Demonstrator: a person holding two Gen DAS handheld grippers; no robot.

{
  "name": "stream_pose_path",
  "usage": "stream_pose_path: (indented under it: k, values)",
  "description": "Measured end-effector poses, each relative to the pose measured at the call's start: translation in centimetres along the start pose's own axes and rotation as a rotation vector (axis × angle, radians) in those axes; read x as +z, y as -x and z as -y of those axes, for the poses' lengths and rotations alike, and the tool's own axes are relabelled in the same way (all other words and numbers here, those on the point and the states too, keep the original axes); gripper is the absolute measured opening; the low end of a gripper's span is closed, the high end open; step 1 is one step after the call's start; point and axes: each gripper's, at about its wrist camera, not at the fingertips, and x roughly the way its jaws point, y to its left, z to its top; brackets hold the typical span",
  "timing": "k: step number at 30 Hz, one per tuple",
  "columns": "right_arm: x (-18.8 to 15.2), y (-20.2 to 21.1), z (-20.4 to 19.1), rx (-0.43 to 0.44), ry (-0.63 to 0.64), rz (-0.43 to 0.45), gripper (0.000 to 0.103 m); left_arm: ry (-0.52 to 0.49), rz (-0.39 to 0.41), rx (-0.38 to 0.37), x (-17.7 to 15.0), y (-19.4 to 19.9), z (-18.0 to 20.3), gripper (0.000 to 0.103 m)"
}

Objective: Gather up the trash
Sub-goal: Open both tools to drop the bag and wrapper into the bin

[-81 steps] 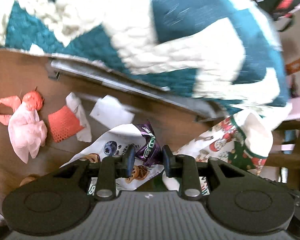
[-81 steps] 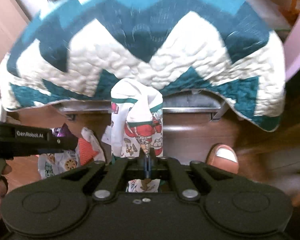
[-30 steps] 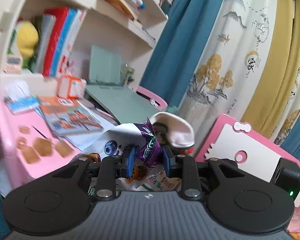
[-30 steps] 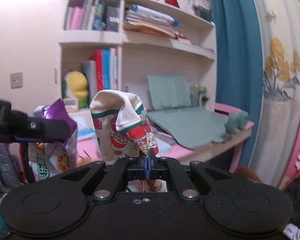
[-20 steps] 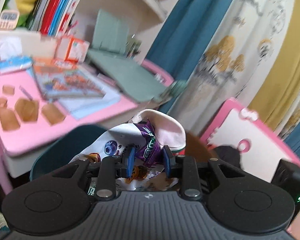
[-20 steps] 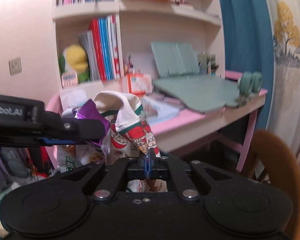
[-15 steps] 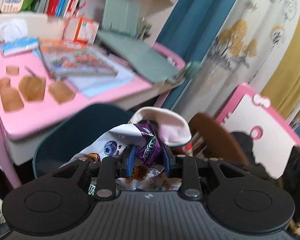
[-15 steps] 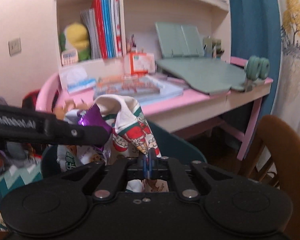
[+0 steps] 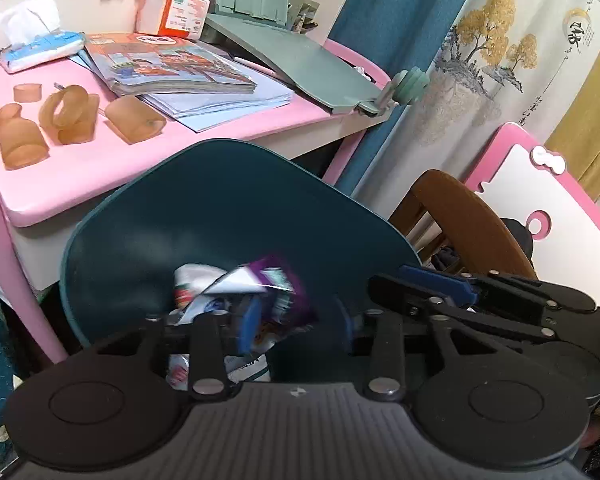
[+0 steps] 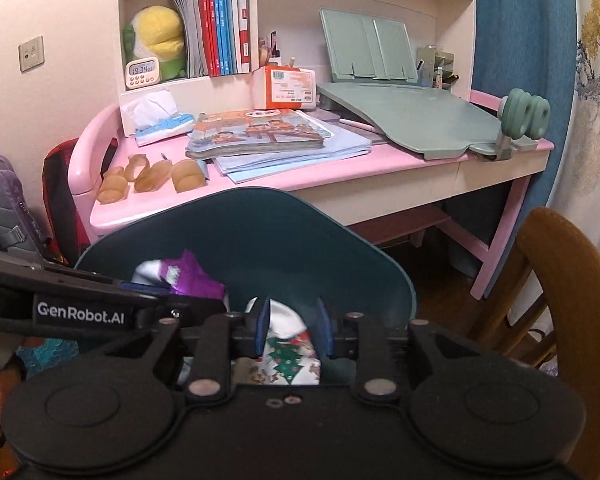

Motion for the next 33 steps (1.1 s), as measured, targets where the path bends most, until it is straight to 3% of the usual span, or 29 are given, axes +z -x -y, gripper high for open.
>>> stream_pose_path:
  k: [3, 7, 15, 19, 29, 33]
  values:
    - [0.0, 0.7, 0.0, -0.006, 0.001, 0.009, 0.027, 0.005, 0.016, 0.002, -0.1, 0.8, 0.0, 0.056]
    - [0.1, 2.0, -0.2, -0.003, -0.003, 0.029, 0.036, -0.012, 0.036, 0.004, -0.3, 2.5, 0.5, 0.056]
    - [0.2, 5.5, -2.7, 0.038, 0.052, 0.078, 0.040, -0.076, 0.114, 0.051, -1.6, 8.2, 1.2, 0.057]
    - [0.3, 7.2, -4.8, 0.083, 0.080, 0.097, 0.042, -0.088, 0.148, 0.087, -2.7, 11.4, 0.8, 0.057]
    - [-0.1, 10.5, -12.2, 0.233, 0.157, 0.135, 0.047, -0.061, 0.235, 0.236, -6.3, 21.1, -2.9, 0.080]
    - [-0.6, 11.1, -16.1, 0.311, 0.193, 0.141, 0.049, -0.019, 0.262, 0.297, -8.3, 25.1, -5.6, 0.082]
